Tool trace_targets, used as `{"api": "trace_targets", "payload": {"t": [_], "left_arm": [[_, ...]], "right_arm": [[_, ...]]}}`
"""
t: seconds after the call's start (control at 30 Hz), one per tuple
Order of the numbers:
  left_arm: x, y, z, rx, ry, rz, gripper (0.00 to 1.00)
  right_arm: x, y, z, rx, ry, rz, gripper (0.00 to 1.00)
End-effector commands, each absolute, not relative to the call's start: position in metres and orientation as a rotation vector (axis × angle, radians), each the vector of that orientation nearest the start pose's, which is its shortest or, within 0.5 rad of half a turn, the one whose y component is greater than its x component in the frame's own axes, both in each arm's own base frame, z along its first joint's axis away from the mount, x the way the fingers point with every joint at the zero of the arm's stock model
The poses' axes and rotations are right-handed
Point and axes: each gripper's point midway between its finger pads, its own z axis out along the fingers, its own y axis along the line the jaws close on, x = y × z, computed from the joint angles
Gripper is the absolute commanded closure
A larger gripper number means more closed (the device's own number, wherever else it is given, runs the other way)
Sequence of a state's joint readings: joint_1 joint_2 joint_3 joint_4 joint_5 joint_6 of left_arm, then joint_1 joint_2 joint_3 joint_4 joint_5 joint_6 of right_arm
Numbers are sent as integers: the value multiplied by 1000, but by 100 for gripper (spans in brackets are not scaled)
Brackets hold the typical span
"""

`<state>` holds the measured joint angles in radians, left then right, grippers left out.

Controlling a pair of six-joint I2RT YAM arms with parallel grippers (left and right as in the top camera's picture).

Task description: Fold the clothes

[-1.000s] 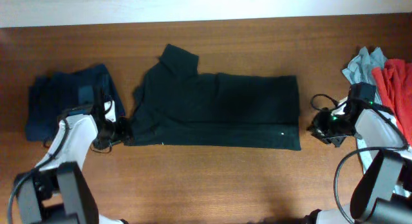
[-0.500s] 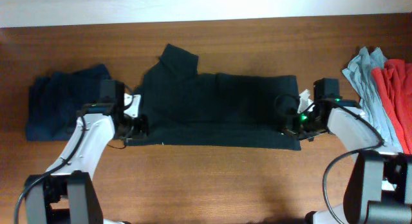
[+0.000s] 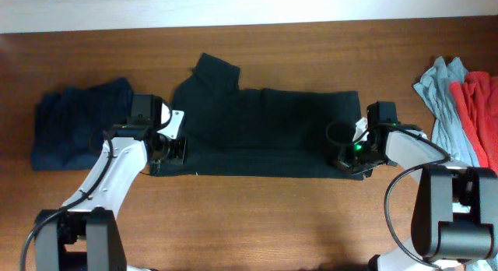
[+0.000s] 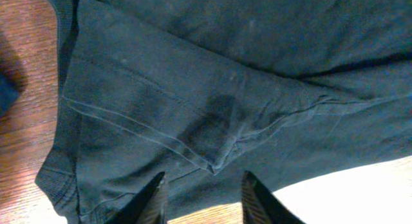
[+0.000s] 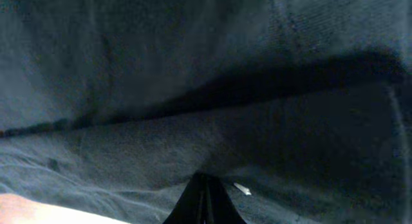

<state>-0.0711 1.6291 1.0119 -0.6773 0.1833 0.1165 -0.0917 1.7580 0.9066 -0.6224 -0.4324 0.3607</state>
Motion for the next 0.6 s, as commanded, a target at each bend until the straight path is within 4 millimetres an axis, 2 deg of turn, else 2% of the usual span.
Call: {"api": "trace_targets", "payload": {"t": [0.0,0.03,0.07,0.1,0.13,0.17,0.27,0.33,0.37,0.4,0.43,0.47,0.53,0.57], "left_arm": [[326,-70,48,428,2832,-274,72],[324,-73,46,457,2834,-275,73],[323,-74,44,465,2843,-269,74],[321,-74,42,469,2855,-263,76],[318,-70,39,418,2888,-241,82],[316,-58,37,281,2928,-170,84],[318,-47,37,123,2943,-159,86],[320,-37,37,-7,2943,-162,86],[321,-30,37,-104,2938,-166,86],[323,-22,37,-200,2932,-170,86],[323,-15,37,-293,2925,-173,86],[323,-7,37,-401,2914,-182,86],[323,-5,37,-466,2907,-233,86],[322,-3,35,-487,2912,-245,86]], "right_arm": [[306,47,-2,641,2959,687,96],[307,49,0,637,2953,705,96],[310,54,5,592,2938,756,88],[314,59,14,518,2913,804,73],[318,61,23,443,2884,823,65],[323,61,39,362,2834,815,60],[329,69,74,188,2720,846,52],[329,84,101,78,2631,928,54],[328,89,107,52,2610,953,63],[327,104,119,-17,2569,1007,73],[327,114,124,-63,2548,1037,77],[325,137,130,-154,2515,1092,84],[325,163,133,-240,2490,1119,90],[326,190,135,-312,2456,1144,91]]}}
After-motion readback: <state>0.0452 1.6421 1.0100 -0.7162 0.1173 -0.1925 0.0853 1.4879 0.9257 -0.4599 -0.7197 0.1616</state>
